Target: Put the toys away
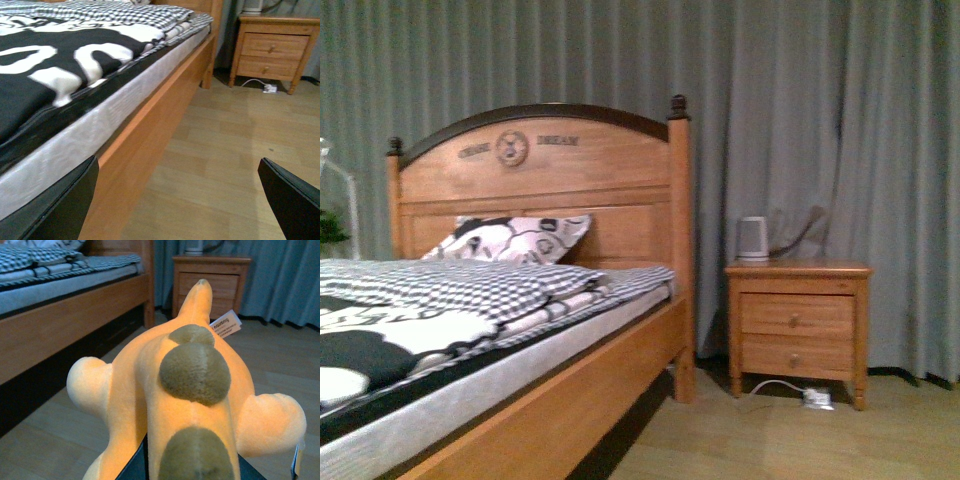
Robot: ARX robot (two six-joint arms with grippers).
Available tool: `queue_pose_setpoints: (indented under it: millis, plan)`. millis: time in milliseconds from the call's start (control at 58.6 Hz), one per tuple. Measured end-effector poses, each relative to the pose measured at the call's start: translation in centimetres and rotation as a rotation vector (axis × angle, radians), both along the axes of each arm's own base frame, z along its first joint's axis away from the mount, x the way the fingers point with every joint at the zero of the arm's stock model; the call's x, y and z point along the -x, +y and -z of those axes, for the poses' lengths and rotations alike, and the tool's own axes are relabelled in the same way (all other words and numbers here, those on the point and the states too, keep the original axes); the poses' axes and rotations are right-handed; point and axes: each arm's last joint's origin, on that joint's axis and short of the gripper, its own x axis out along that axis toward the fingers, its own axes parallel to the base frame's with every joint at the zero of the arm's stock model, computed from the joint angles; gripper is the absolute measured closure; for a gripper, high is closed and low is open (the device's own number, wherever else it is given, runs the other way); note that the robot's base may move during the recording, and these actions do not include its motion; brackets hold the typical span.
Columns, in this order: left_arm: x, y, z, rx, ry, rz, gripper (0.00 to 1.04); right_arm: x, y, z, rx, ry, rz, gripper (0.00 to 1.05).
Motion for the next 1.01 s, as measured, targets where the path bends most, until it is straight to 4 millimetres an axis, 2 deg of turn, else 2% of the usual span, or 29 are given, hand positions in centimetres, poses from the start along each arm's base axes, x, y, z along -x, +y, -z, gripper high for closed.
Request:
queue_pose_setpoints:
  millis: [1007]
  plan:
    - [0.0,0.0,-0.01,0.0,0.0,0.001,0.06,0.0,0.01,0.0,0.0,0.0,-0.003,0.95]
